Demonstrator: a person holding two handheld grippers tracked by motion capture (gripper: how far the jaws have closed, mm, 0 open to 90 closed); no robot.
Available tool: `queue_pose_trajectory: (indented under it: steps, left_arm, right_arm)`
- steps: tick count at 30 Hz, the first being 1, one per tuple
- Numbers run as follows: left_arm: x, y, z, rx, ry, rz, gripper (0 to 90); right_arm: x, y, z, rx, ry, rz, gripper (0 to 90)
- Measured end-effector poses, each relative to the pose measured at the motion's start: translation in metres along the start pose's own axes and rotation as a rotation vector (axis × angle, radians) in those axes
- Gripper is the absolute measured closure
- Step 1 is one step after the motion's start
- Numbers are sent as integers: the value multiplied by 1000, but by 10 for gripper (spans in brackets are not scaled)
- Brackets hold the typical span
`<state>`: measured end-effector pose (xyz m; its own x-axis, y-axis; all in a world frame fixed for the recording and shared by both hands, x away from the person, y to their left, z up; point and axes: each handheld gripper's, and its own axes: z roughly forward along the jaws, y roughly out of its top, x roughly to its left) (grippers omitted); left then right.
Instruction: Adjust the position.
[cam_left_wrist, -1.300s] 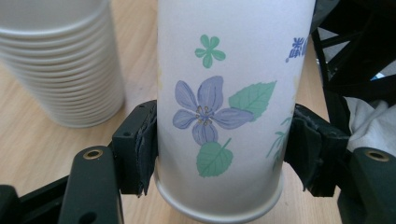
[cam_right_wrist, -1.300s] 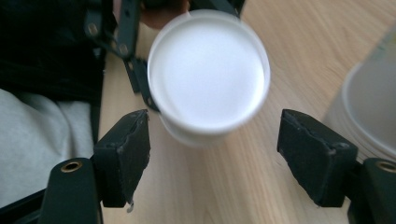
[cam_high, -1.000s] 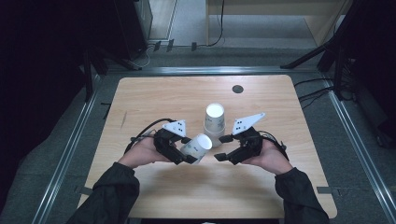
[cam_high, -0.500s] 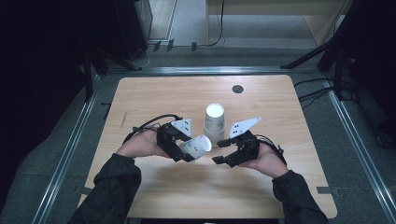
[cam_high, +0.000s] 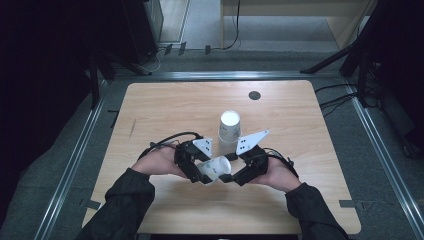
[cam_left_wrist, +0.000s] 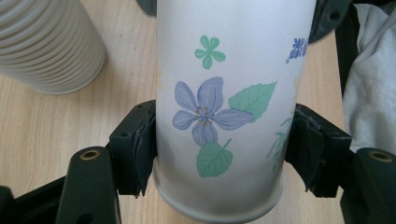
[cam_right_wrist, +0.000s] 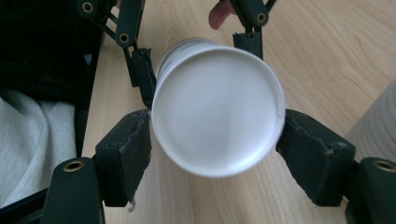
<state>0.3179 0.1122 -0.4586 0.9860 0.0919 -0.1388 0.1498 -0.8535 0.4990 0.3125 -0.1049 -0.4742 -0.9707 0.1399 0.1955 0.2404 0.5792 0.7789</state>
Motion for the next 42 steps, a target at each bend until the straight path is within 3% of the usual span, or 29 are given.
queue_pose_trajectory:
  steps: [3, 10, 12, 15, 18, 21, 24, 28, 34, 42]
  left_arm:
    - [0, 3, 2, -7, -39, -15, 310]
    - [-3, 3, 5, 2, -56, 1, 306]
    - [-4, 2, 5, -6, -42, 7, 281]
    - [-3, 1, 3, -37, -26, -22, 160]
    - [-1, -3, -1, -70, -15, -38, 124]
    - [1, -7, -5, -123, 14, -53, 116]
    - [2, -11, -9, -165, 16, -61, 113]
    - [0, -13, -11, -175, 34, -62, 98]
    - [0, -20, -12, -227, 36, -133, 98]
    - [-1, -33, -9, -269, 43, -181, 92]
  right_arm:
    - [1, 1, 2, 4, 11, -6, 274]
    - [2, 2, 4, 26, 61, -9, 352]
    - [3, 3, 4, 29, 64, -8, 351]
    - [3, 5, 2, 22, 58, -19, 351]
    - [3, 5, -2, 11, 51, -14, 351]
    - [1, 4, -8, 0, 39, -10, 350]
    - [-1, 2, -13, -9, 39, 0, 349]
    - [-2, -1, -15, -5, 31, 5, 349]
    - [-3, -3, -21, -12, 17, 4, 348]
    - [-6, -4, -30, -31, 18, 2, 348]
